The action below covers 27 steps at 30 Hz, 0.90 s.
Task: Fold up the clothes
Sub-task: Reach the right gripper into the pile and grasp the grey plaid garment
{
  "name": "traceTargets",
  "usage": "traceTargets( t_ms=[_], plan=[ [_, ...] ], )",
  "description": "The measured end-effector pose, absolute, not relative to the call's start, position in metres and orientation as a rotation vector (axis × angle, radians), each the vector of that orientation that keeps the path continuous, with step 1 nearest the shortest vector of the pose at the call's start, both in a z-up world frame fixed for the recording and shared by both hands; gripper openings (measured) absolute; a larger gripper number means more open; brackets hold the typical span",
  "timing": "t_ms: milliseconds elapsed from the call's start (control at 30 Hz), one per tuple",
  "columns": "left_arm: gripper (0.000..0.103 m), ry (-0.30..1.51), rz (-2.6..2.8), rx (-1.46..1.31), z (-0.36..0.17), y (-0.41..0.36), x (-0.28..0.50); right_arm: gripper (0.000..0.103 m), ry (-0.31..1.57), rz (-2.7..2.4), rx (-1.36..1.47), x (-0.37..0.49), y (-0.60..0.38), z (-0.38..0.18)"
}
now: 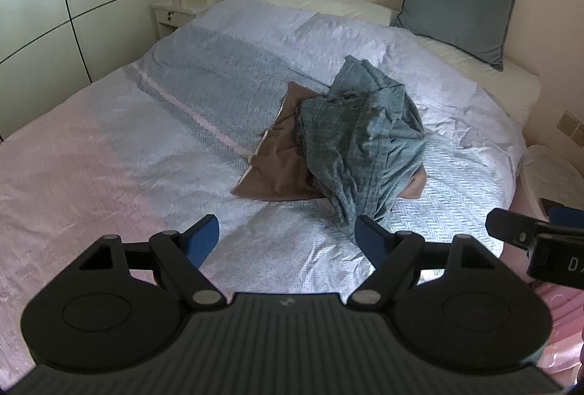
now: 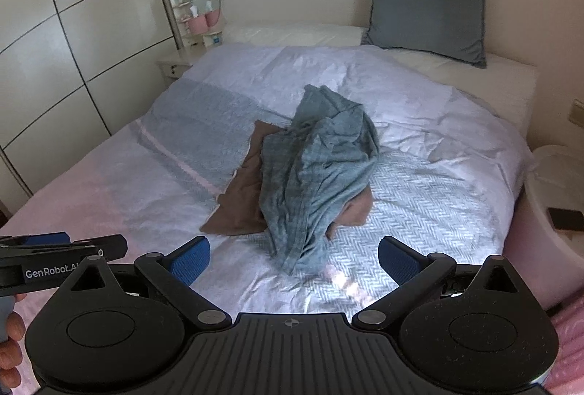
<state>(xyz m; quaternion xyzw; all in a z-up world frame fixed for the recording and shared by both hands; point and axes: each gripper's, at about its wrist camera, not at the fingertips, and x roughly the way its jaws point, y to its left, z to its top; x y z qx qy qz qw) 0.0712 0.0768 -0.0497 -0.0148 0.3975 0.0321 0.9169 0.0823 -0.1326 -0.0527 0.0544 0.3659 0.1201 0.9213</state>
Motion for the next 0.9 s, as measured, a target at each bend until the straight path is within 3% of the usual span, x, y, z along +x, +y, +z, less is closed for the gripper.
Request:
traceTargets(
  t_ms=[500, 900],
  plan=[
    [0.079, 0.929, 0.105, -0.073, -0.098, 0.068, 0.177, 0.089, 0.853, 0.285, 0.098, 0.205, -0.148, -0.103],
    [0.079, 0.988, 0.142, -0.112, -0.134, 0.071, 0.27, 0.066, 0.887, 0.34, 0.089, 0.319, -0.154, -0.151]
  ],
)
